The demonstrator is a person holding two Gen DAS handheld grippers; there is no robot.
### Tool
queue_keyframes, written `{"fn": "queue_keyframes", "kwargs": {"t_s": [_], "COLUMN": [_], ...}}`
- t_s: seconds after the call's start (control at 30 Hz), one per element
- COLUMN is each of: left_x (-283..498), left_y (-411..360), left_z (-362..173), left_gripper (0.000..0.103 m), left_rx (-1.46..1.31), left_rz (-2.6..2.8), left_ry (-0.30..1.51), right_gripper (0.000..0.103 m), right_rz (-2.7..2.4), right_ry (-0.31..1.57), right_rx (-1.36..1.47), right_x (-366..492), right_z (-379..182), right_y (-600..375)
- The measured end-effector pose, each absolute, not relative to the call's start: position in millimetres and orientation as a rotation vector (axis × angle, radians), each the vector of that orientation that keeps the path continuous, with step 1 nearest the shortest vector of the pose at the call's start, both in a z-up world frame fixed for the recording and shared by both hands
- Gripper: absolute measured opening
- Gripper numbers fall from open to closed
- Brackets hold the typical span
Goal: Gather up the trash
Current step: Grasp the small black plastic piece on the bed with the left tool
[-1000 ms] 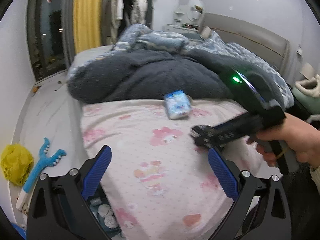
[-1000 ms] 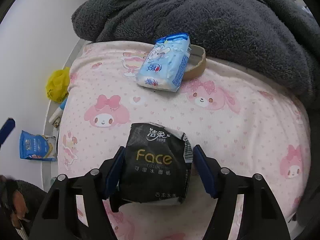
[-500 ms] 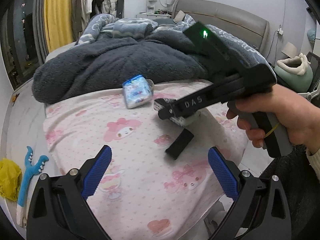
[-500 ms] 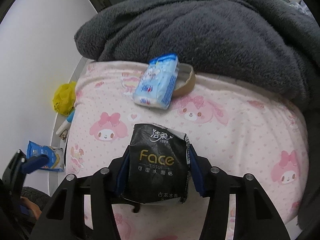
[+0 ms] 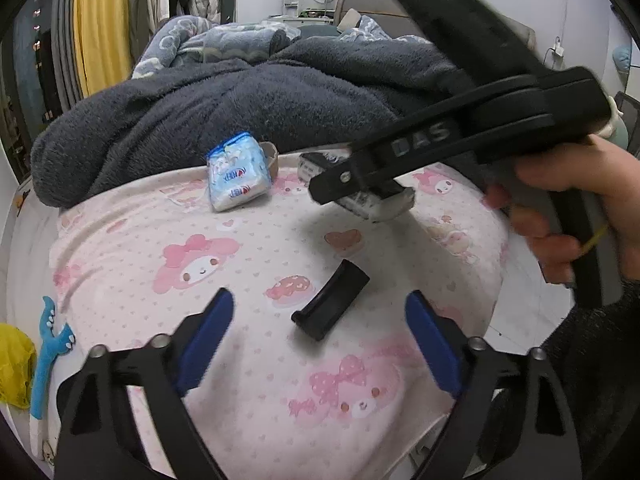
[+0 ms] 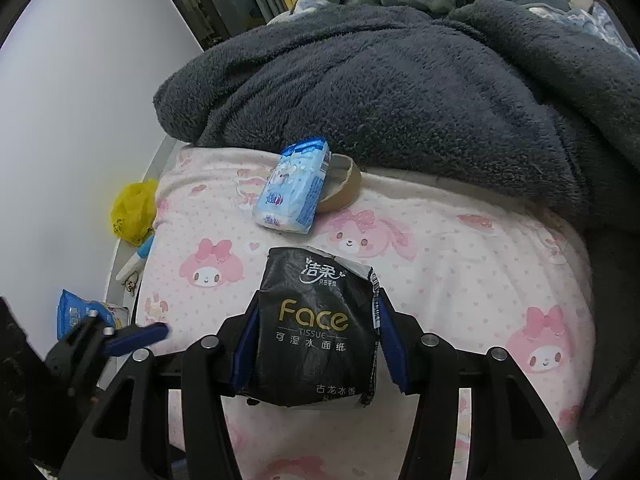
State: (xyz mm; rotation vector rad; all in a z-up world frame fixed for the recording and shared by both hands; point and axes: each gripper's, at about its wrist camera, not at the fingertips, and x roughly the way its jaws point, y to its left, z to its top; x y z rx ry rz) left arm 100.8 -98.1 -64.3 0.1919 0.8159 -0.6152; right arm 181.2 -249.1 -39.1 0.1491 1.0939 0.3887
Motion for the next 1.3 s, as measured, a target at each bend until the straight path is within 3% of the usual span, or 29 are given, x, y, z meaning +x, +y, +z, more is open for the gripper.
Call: {"fn": "queue_keyframes", "kwargs": {"t_s": [0.7, 0.93, 1.3], "left_x": [118.4, 122.1, 124.3], "left_y": [-115.6, -118.8, -113.8], "left_z": [-88.8, -89.0, -81.0], "left_gripper": [0.053, 0.022, 0.022], "left_rx": [0.203, 0.201, 0.179], "left_rz": [-0.594, -0.585, -0.534], "left_ry": [0.849, 0.860, 0.850], "right_gripper": [0.054, 0.054, 0.054], "right_rz": [0.390, 0.384, 0.392], "right_ry": [1.071, 1.066, 1.053], "right_rx": [0.180, 0.181, 0.194], "right_x": [176.6, 175.7, 178.1], "right_z": [-36.4, -36.4, -36.6], "right_y": [-263.7, -269.6, -268.9]}}
